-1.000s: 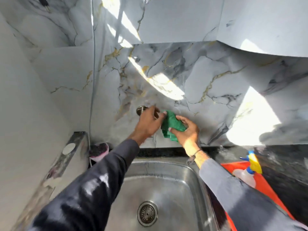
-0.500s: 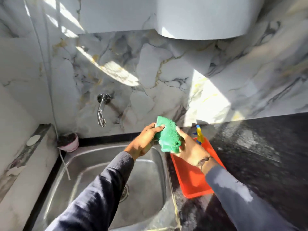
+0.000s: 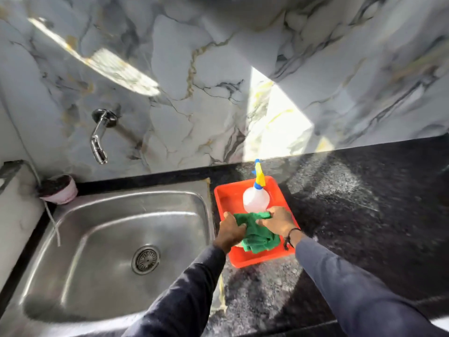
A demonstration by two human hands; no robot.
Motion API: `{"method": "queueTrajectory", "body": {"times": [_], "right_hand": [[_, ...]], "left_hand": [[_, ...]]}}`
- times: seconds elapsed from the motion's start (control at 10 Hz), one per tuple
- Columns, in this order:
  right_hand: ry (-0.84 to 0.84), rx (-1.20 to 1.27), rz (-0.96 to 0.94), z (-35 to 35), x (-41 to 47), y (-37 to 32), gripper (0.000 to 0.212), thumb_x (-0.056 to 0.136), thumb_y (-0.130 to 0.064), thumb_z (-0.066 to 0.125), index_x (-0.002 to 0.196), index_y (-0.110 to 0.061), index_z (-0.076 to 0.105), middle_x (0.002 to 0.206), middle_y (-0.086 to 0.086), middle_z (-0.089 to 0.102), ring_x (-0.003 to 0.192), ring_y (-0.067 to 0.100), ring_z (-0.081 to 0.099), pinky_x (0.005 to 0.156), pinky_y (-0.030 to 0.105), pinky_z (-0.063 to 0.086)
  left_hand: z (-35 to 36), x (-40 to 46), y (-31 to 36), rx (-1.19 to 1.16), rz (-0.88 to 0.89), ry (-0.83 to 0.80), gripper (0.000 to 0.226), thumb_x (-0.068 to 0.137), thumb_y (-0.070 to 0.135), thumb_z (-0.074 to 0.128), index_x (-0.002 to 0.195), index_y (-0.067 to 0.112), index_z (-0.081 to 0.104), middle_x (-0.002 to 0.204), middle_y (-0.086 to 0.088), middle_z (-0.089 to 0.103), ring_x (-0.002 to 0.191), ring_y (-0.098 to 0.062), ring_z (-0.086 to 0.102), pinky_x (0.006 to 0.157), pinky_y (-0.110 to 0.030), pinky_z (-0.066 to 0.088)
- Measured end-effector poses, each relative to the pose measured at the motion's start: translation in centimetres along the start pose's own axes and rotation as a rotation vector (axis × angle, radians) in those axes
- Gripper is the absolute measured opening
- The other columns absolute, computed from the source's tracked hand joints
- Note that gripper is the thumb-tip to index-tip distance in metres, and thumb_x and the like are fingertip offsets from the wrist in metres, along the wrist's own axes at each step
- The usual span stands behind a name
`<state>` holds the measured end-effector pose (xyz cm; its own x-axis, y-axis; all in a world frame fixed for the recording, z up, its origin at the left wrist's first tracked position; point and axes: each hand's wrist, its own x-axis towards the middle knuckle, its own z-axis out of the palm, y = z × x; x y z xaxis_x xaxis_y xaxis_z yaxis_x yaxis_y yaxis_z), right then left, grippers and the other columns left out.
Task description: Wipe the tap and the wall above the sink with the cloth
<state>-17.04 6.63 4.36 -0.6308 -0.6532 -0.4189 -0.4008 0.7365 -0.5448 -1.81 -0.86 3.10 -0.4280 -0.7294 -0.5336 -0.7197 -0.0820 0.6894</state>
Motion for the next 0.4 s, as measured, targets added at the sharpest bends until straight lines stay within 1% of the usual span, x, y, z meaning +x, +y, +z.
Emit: {"method": "queueTrajectory", "body": {"times": [0.1, 0.2, 0.3, 0.4], "right_hand": [[-0.004, -0.061, 0.017, 1.3, 0.7, 1.1, 0.056, 0.077, -0.031, 0.087, 0.126, -0.011, 0.069, 0.126, 0.012, 0.072, 0.122, 0.03, 0.065, 0.097, 0.032, 0.051], [0.063, -0.071, 0.066, 1.8, 0.5, 2.3, 0.053, 0.078, -0.021, 0.083, 0.125, -0.007, 0.063, 0.124, 0.018, 0.069, 0.117, 0.036, 0.065, 0.093, 0.036, 0.054], [0.216, -0.022, -0.005, 1.5, -0.3, 2.7, 0.04, 0.082, -0.013, 0.075, 0.12, -0.006, 0.065, 0.114, 0.018, 0.071, 0.111, 0.038, 0.066, 0.091, 0.038, 0.053], [0.499, 0.068, -0.101, -0.2, -1.0, 1.8, 0.019, 0.082, -0.014, 0.073, 0.1, -0.007, 0.07, 0.096, 0.018, 0.074, 0.098, 0.039, 0.069, 0.08, 0.04, 0.052]], "left_hand": [[2.0, 0.4, -0.6, 0.091, -0.047, -0.073, 0.087, 0.109, 0.013, 0.059, 0.174, -0.009, 0.006, 0.168, -0.028, 0.044, 0.154, -0.04, 0.049, 0.128, -0.043, 0.046], [2.8, 0.0, -0.2, 0.25, -0.053, -0.128, 0.073, 0.108, 0.005, 0.05, 0.17, -0.011, 0.015, 0.164, -0.031, 0.042, 0.151, -0.041, 0.05, 0.124, -0.043, 0.05], [1.8, -0.4, 0.4, 0.354, -0.001, -0.073, 0.053, 0.106, 0.007, 0.052, 0.158, -0.005, 0.044, 0.155, -0.025, 0.054, 0.141, -0.039, 0.058, 0.115, -0.04, 0.055], [-1.1, -0.9, 1.4, 0.376, 0.106, 0.077, 0.032, 0.106, 0.014, 0.055, 0.133, -0.002, 0.062, 0.136, -0.025, 0.067, 0.124, -0.043, 0.067, 0.103, -0.048, 0.059]]}}
